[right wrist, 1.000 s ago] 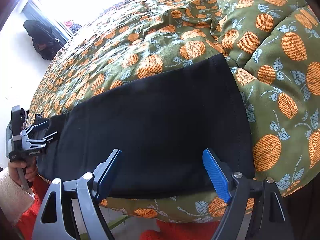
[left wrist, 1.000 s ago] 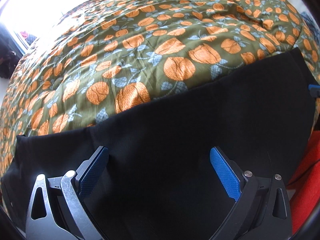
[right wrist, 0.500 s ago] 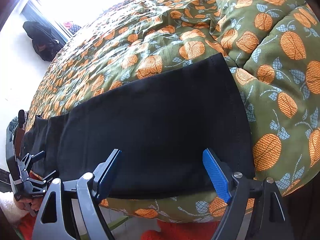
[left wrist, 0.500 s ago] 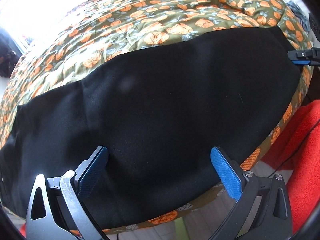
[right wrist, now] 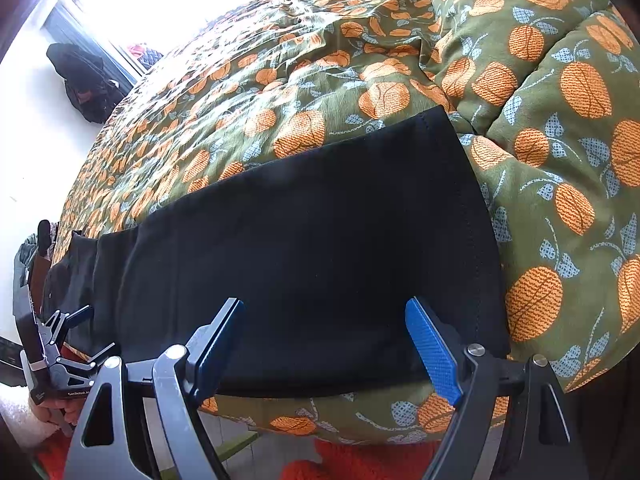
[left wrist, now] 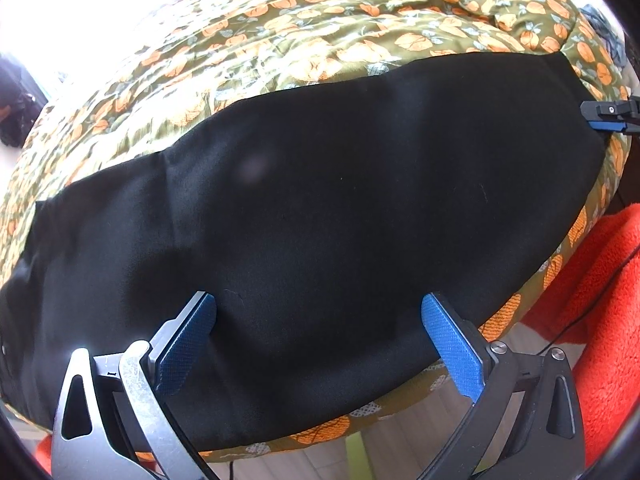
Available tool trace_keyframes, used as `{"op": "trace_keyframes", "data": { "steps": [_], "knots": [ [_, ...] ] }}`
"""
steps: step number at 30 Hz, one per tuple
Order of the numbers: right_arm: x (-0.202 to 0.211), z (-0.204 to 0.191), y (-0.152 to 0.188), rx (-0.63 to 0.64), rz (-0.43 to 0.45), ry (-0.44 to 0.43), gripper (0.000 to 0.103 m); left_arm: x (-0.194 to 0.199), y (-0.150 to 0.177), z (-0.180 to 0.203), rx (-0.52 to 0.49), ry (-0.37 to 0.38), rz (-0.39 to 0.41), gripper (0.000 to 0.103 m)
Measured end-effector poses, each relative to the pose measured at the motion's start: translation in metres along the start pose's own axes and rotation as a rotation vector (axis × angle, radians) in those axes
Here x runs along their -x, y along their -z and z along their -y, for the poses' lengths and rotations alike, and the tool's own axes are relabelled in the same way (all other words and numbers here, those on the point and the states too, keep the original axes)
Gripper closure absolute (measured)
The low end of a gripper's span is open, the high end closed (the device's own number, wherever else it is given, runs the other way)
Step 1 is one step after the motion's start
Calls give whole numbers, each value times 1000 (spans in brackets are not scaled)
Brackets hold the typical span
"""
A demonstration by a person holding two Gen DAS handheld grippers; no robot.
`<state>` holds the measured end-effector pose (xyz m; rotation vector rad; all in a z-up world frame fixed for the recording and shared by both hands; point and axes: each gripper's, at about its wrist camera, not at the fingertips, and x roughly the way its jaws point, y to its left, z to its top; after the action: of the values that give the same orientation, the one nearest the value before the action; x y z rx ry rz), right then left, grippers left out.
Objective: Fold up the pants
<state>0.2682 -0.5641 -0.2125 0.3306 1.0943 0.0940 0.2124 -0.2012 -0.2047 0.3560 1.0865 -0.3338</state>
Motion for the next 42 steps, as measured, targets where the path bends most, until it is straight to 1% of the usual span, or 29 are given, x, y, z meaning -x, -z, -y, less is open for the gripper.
{"op": "trace_keyframes", "data": {
  "steps": [9,18,29,31,32,33,35,36,38,39,40,42],
  "knots": [
    [0,0,0,-1,1,-4,21,-3,4,3,-4,-6,8,1],
    [2,5,1,-25,4,-42,21,-4,6,5,0,-3,12,1],
    [-2,-3,-1,-20,-3,-19,18,-5,8,1,0,6,14,1],
    [-3,-2,-1,-25,0,-26,17,-5,7,0,0,6,13,1],
    [-1,0,-1,-39,13,-42,17,-5,7,0,0,5,12,1],
    [4,6,0,-72,48,-70,19,-5,6,0,-1,4,12,1],
    [27,26,5,-200,178,-125,25,-5,6,1,-4,7,9,1],
    [40,39,9,-272,246,-149,25,-5,5,1,-7,8,7,1],
    [65,65,19,-409,359,-166,25,-6,5,0,-9,11,5,1],
    [75,76,24,-466,394,-179,25,-7,5,0,-9,10,4,1],
    [81,86,28,-512,408,-203,25,-7,4,0,-10,8,2,1],
    [84,96,32,-570,383,-251,25,-8,3,1,-10,5,-1,1]
  ]
}}
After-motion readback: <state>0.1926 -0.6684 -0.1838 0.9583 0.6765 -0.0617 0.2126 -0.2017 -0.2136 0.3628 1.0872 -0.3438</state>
